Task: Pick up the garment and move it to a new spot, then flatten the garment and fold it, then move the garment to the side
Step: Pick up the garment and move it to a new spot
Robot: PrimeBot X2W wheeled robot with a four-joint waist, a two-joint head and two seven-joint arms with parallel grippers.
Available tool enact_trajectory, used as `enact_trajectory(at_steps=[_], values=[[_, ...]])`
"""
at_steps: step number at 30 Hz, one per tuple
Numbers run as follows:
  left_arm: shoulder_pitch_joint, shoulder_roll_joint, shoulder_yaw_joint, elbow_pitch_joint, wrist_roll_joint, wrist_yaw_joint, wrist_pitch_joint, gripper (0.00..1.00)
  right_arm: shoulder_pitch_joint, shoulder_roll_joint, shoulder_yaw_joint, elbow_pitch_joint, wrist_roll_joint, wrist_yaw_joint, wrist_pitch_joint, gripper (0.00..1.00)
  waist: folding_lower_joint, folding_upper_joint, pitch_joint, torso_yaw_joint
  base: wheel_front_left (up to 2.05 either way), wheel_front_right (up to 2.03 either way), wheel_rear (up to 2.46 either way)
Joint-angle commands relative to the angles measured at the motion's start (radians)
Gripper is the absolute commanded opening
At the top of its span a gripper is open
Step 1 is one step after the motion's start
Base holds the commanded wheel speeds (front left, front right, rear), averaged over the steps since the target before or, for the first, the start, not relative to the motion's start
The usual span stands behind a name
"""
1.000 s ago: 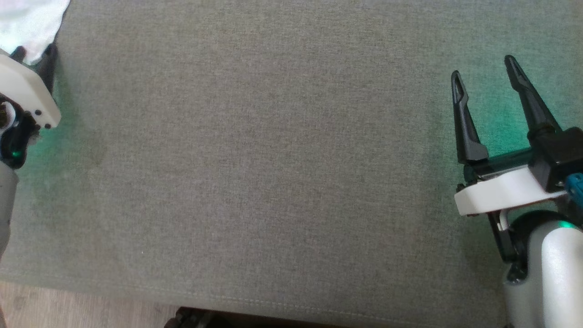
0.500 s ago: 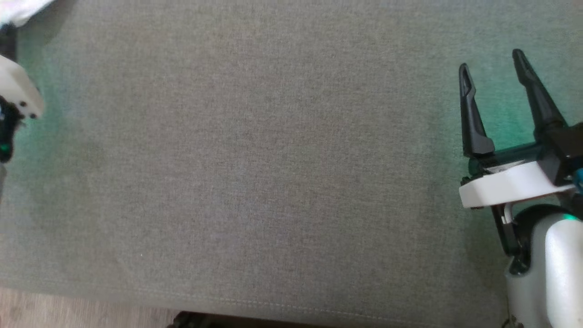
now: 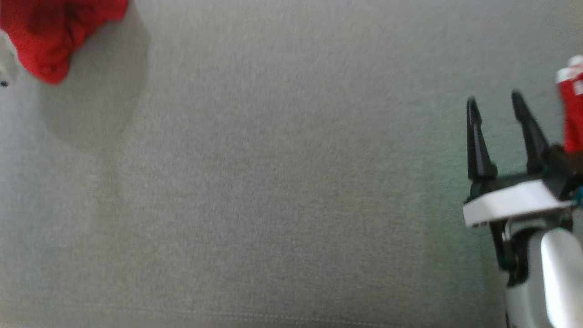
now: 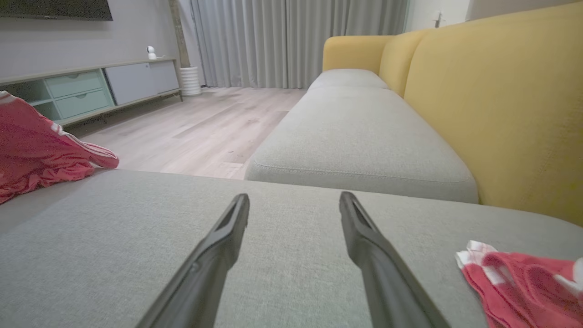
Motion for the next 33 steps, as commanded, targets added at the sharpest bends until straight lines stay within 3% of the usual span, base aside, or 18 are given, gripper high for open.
enact_trajectory(at_steps=[1, 10, 18, 24, 28, 33], values=[[-0.068, 0.071, 0.012, -0.058, 0.011, 0.002, 0.015, 0.0, 0.024, -0.002, 0.016, -0.006, 0.02, -0.001, -0.023, 1.0, 0.0001, -0.0001, -0.115, -0.039, 0.0, 0.0, 0.0], [-0.11, 0.015, -0.092, -0.25, -0.006, 0.002, 0.111, 0.0, 0.092, -0.002, 0.044, 0.121, 0.112, -0.001, -0.1, 1.0, 0.0001, -0.0001, -0.291, -0.119, 0.0, 0.0, 0.0], [-0.198, -0.113, -0.135, -0.343, -0.039, 0.002, 0.137, 0.0, 0.104, -0.002, 0.084, 0.195, 0.167, -0.001, -0.153, 1.0, 0.0001, -0.0001, -0.338, -0.187, 0.0, 0.0, 0.0], [-0.278, -0.207, -0.112, -0.339, -0.073, 0.012, 0.121, 0.0, 0.096, -0.002, 0.092, 0.238, 0.184, -0.001, -0.183, 1.0, 0.0001, -0.0001, -0.351, -0.222, 0.0, 0.0, 0.0], [-0.267, -0.21, -0.106, -0.303, -0.091, 0.015, 0.121, 0.0, 0.095, -0.002, 0.087, 0.251, 0.186, -0.001, -0.194, 1.0, 0.0001, -0.0001, -0.351, -0.231, 0.0, 0.0, 0.0], [-0.14, -0.188, -0.11, -0.273, -0.124, 0.023, 0.106, 0.0, 0.108, -0.002, 0.056, 0.251, 0.17, -0.001, -0.193, 1.0, 0.0001, -0.0001, -0.331, -0.214, 0.0, 0.0, 0.0]])
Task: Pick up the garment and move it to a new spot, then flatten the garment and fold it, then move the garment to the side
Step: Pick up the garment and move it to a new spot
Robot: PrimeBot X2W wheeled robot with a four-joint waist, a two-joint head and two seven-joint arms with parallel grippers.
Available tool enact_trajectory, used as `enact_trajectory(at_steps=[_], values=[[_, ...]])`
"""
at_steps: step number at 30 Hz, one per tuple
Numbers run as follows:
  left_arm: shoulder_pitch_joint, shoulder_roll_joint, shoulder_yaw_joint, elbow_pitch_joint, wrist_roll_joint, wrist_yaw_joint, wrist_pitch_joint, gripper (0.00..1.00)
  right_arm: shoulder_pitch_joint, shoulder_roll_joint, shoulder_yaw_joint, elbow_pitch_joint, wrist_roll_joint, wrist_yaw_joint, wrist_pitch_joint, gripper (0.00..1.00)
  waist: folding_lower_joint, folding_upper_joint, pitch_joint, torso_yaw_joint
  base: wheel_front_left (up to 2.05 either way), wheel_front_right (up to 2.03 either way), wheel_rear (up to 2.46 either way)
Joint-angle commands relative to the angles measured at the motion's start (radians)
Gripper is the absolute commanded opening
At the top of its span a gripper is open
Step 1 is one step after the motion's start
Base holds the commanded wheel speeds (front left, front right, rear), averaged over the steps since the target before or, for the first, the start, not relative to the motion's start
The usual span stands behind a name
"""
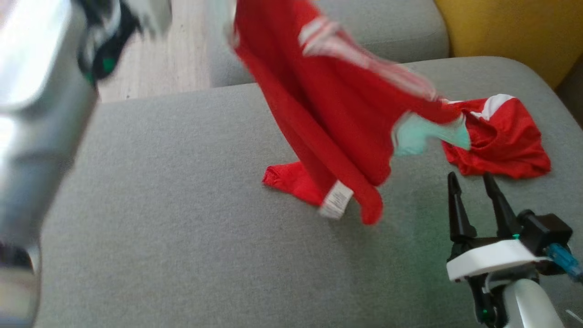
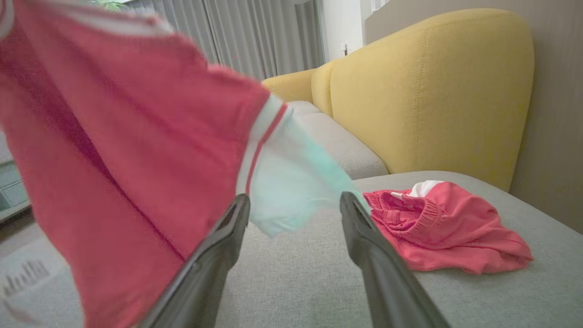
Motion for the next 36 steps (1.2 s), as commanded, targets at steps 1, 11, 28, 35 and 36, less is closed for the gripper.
enact_trajectory(at_steps=[1, 11, 28, 35, 36], values=[[0.051, 0.052, 0.037, 0.0, -0.018, 0.015, -0.014, 0.0, -0.03, -0.005, 0.009, -0.029, -0.01, -0.001, -0.007, 1.0, 0.0, -0.0001, 0.016, 0.014, 0.0, 0.0, 0.0], [0.444, 0.114, 0.06, 0.098, -0.097, 0.084, -0.146, 0.0, -0.06, -0.005, 0.006, -0.061, -0.03, -0.001, 0.013, 1.0, 0.0, -0.0001, 0.119, 0.03, 0.0, 0.0, 0.0], [0.553, 0.032, 0.064, 0.235, -0.038, 0.138, -0.47, 1.0, -0.104, -0.005, -0.008, -0.072, -0.069, -0.001, 0.03, 1.0, 0.0, -0.0001, 0.173, 0.111, 0.0, 0.0, 0.0], [0.635, 0.003, 0.097, 0.186, -0.032, 0.146, -0.497, 1.0, -0.059, -0.005, -0.023, -0.033, -0.073, -0.001, 0.024, 1.0, 0.0, -0.0001, 0.053, 0.166, 0.0, 0.0, 0.0], [0.657, 0.003, 0.101, 0.17, -0.03, 0.148, -0.497, 1.0, -0.048, -0.005, -0.024, -0.029, -0.073, -0.001, 0.022, 1.0, 0.0, -0.0001, 0.035, 0.173, 0.0, 0.0, 0.0]])
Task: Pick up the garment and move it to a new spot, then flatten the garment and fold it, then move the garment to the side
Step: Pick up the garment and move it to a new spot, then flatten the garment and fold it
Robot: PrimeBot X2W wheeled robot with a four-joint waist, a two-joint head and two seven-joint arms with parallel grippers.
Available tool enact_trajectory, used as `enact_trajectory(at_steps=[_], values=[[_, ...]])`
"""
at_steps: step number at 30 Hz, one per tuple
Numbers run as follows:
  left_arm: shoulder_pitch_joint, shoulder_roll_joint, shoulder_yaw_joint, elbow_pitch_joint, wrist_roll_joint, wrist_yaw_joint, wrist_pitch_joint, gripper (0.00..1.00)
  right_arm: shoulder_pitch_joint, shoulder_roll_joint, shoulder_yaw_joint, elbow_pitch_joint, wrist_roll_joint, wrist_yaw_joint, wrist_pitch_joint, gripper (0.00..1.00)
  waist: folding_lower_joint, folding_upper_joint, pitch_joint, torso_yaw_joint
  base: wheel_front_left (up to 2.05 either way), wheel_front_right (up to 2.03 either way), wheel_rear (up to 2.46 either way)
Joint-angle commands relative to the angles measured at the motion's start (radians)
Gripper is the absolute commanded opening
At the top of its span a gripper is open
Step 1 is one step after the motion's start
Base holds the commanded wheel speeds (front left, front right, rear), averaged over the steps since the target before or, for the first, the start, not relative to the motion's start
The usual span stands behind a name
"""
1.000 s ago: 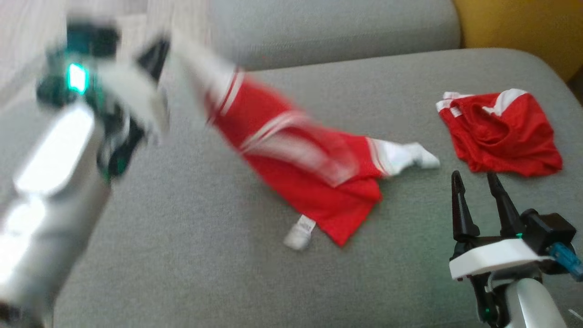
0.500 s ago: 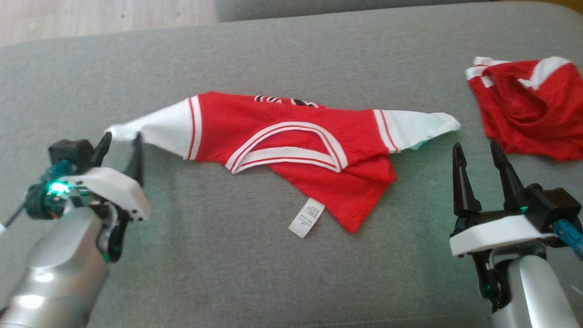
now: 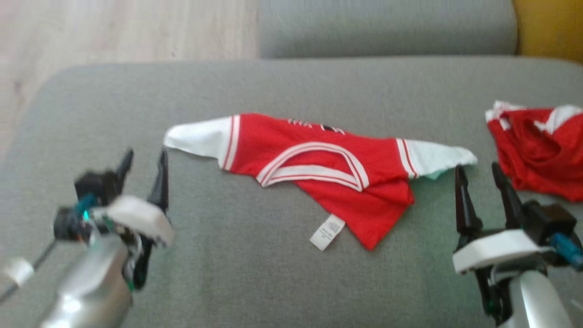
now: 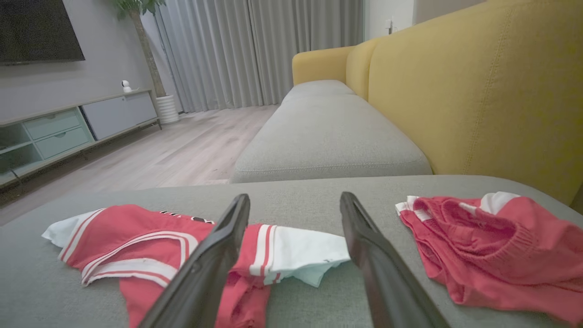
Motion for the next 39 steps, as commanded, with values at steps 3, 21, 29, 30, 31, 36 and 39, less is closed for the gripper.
enact_trajectory(at_steps=[3, 21, 29, 30, 31, 36, 39], values=[[0.056, 0.04, 0.065, -0.099, 0.023, 0.026, -0.012, 1.0, 0.022, -0.005, 0.013, -0.025, -0.001, -0.001, -0.011, 1.0, 0.0001, 0.0, -0.074, 0.047, 0.0, 0.0, 0.0], [0.556, 0.046, 0.206, -0.572, 0.126, 0.195, -0.012, 1.0, 0.195, -0.005, 0.066, 0.001, 0.044, -0.001, -0.073, 1.0, 0.0001, 0.0, -0.166, 0.054, 0.0, 0.0, 0.0], [0.636, 0.037, 0.21, -0.667, 0.145, 0.236, -0.011, 1.0, 0.196, -0.005, 0.08, 0.012, 0.04, -0.001, -0.081, 1.0, 0.0001, 0.0, -0.171, 0.05, 0.0, 0.0, 0.0], [0.638, 0.038, 0.209, -0.671, 0.145, 0.238, -0.01, 1.0, 0.194, -0.005, 0.08, 0.013, 0.039, -0.001, -0.082, 1.0, 0.0001, 0.0, -0.171, 0.05, 0.0, 0.0, 0.0], [0.639, 0.04, 0.207, -0.674, 0.146, 0.238, -0.007, 1.0, 0.193, -0.005, 0.081, 0.015, 0.039, -0.001, -0.083, 1.0, 0.0001, 0.0, -0.17, 0.051, 0.0, 0.0, 0.0], [0.638, 0.049, 0.197, -0.673, 0.153, 0.24, 0.004, 1.0, 0.188, -0.005, 0.085, 0.027, 0.042, -0.001, -0.087, 1.0, 0.0001, 0.0, -0.17, 0.052, 0.0, 0.0, 0.0], [0.638, 0.051, 0.194, -0.67, 0.152, 0.241, 0.008, 1.0, 0.189, -0.005, 0.086, 0.032, 0.047, -0.001, -0.09, 1.0, 0.0001, 0.0, -0.172, 0.055, 0.0, 0.0, 0.0]])
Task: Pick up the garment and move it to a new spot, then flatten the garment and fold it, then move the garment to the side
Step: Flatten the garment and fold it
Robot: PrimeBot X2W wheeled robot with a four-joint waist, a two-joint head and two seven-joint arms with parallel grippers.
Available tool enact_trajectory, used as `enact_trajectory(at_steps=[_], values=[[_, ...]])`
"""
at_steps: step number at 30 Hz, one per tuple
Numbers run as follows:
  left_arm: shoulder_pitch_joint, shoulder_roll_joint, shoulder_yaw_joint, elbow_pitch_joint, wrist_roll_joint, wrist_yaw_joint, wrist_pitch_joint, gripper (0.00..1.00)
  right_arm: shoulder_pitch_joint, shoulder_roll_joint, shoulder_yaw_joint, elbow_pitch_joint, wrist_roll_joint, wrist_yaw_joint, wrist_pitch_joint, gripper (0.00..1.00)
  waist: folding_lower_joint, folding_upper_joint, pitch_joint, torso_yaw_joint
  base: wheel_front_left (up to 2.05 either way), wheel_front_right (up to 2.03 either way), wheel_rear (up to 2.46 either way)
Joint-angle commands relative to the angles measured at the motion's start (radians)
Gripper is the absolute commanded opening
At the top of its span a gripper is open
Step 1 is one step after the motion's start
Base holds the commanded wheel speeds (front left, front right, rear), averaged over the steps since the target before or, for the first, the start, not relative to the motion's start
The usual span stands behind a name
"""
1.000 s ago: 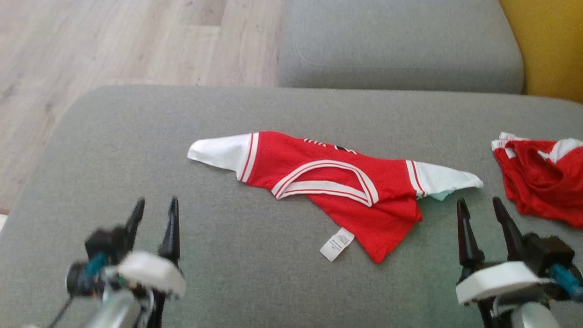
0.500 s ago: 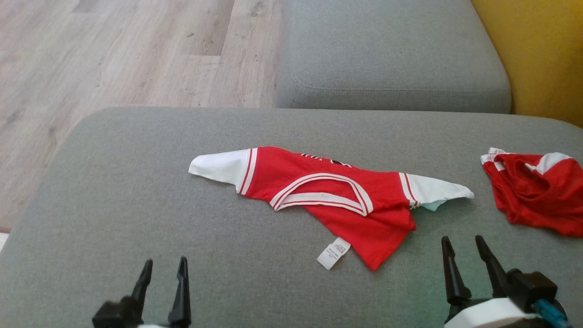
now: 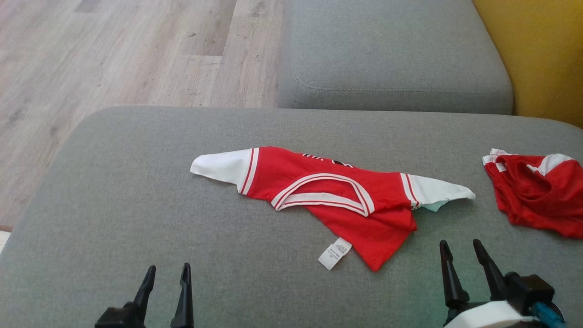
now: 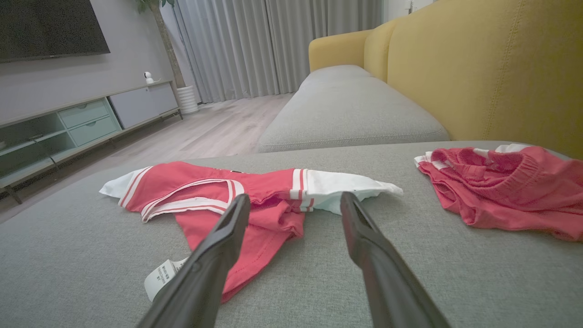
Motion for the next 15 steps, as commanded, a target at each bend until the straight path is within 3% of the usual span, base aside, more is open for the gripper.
enact_trajectory(at_steps=[1, 15], values=[[-0.046, 0.023, 0.034, -0.027, 0.007, 0.005, -0.001, 1.0, -0.04, -0.007, 0.026, -0.027, 0.004, -0.001, -0.017, 1.0, 0.0, 0.0, -0.001, 0.001, 0.0, 0.0, 0.0], [-0.056, 0.031, 0.015, -0.035, 0.021, 0.011, 0.007, 1.0, -0.042, -0.007, 0.022, -0.023, -0.016, -0.001, -0.014, 1.0, 0.0, 0.0, 0.007, 0.024, 0.0, 0.0, 0.0]])
